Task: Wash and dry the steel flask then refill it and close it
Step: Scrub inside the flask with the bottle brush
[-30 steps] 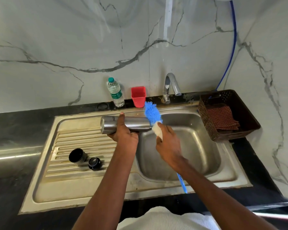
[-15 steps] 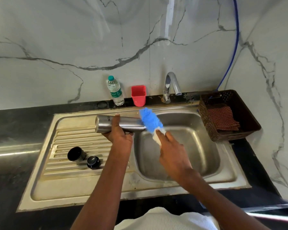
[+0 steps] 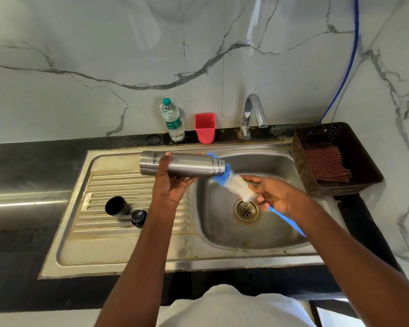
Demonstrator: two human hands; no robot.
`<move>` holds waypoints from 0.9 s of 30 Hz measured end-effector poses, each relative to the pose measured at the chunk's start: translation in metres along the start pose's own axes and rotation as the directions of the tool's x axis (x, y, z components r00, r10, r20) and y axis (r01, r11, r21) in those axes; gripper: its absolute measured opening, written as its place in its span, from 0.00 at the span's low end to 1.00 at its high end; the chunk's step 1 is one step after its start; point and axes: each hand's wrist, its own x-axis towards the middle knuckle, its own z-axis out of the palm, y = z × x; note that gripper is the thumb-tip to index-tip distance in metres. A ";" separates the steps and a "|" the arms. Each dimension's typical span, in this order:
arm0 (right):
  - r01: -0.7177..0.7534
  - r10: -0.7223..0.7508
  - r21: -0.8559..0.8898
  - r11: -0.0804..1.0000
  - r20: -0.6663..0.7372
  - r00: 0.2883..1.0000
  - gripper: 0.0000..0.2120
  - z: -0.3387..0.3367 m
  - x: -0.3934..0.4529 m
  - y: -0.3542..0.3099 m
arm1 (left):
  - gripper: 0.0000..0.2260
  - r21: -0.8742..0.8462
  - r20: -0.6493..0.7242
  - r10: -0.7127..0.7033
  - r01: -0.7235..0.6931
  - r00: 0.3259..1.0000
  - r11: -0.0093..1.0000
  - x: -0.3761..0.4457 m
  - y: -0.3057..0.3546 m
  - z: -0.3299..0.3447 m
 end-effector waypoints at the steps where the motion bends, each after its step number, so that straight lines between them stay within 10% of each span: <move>1: -0.039 0.025 0.160 0.986 0.086 0.996 0.26 -0.001 0.003 0.008 | 0.32 -0.045 -0.008 0.019 -0.019 1.000 0.999 0.000 0.000 -0.002; 5: -0.209 0.005 0.565 0.798 0.342 0.940 0.36 0.029 -0.001 0.032 | 0.53 -0.086 -0.043 0.175 -0.178 0.984 0.980 -0.004 -0.009 0.004; 18: -0.363 0.176 0.776 0.516 0.319 0.931 0.14 0.052 -0.015 0.019 | 0.32 0.310 0.389 0.324 -0.453 0.863 0.836 -0.019 -0.029 0.002; 23: -0.281 0.206 0.677 0.680 0.192 0.960 0.09 0.048 -0.047 0.031 | 0.33 0.286 0.294 0.413 -0.492 0.862 0.822 -0.006 -0.024 0.001; 27: 0.081 -0.028 0.221 0.972 -0.232 0.972 0.10 0.057 -0.062 0.037 | 0.37 0.198 0.086 0.441 -0.449 0.893 0.871 0.003 -0.024 -0.002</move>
